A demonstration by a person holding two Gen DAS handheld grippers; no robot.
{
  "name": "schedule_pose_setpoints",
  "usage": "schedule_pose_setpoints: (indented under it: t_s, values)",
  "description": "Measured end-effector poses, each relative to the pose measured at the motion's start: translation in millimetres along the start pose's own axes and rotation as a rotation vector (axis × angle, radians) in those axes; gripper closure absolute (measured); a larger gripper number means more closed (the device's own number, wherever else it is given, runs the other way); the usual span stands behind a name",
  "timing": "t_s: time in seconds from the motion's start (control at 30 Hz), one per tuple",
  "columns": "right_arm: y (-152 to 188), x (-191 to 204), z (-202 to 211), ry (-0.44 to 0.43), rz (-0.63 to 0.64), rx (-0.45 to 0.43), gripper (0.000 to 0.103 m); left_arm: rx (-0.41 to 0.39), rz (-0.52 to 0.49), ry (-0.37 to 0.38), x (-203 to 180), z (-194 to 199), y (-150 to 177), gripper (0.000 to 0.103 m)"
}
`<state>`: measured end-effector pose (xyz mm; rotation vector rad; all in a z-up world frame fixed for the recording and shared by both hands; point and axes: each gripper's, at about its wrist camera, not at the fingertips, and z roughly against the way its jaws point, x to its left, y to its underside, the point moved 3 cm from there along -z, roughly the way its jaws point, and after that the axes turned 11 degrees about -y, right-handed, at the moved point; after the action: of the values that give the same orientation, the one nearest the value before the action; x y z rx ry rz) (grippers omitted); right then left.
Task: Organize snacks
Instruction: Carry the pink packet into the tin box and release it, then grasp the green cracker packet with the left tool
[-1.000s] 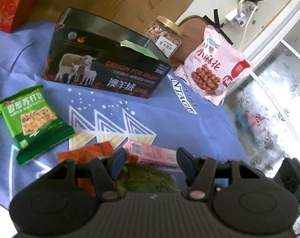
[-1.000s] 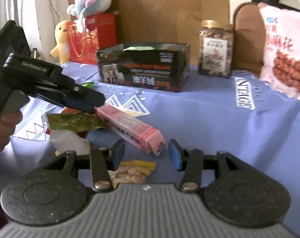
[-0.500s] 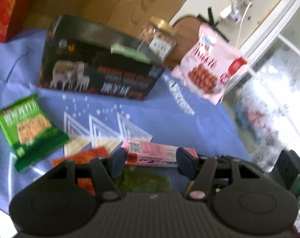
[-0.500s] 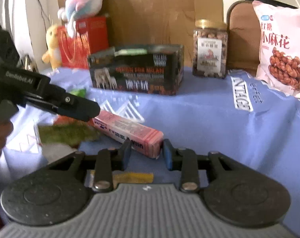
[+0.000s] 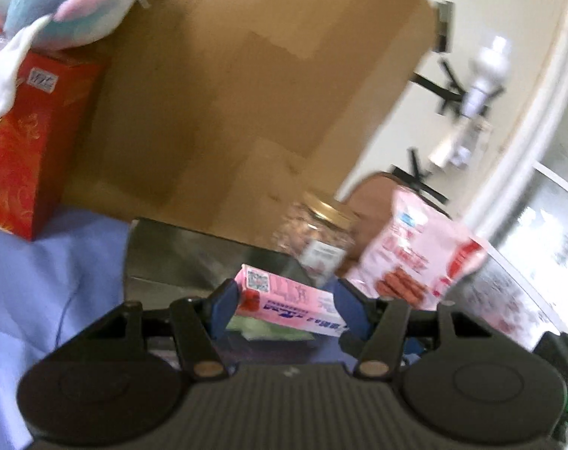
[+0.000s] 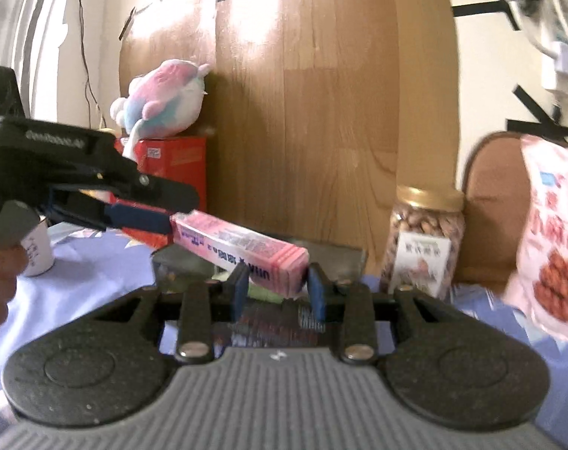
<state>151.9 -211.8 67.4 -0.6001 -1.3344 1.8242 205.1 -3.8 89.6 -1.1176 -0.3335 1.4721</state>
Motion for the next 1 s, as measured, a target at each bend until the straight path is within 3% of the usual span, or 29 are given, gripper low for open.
schedule_pose_setpoints:
  t_s: [0.2,0.33,0.43,0.57,0.7,0.83,0.93,1.0]
  values:
    - [4,-6,-36,0.015,0.003,0.043,0.065,0.061,0.056,-0.078,20,-41,3,0.046]
    - [11,-8,-50,0.041,0.021,0.051,0.059,0.072,0.054,-0.110,25,-48,9,0.046]
    - [7,-9,-48,0.079,0.028,0.015,0.055,0.029,0.064,-0.107,27,-32,3,0.045]
    - [1,-4,-16,0.034,-0.009,-0.060,0.055,-0.066,0.070,-0.116,40,10,-2,0.045]
    - [15,9,10,-0.072,-0.059,-0.025,0.055,-0.063,0.040,-0.180,57,36,15,0.044]
    - [47,24,35,-0.255,-0.158,0.075,0.055,0.023,0.024,-0.257,77,40,44,0.044]
    - [67,38,54,-0.391,-0.199,0.150,0.046,0.087,0.066,-0.207,87,46,68,0.044]
    - [78,46,67,-0.432,-0.197,0.169,0.039,0.104,0.068,-0.162,87,54,82,0.044]
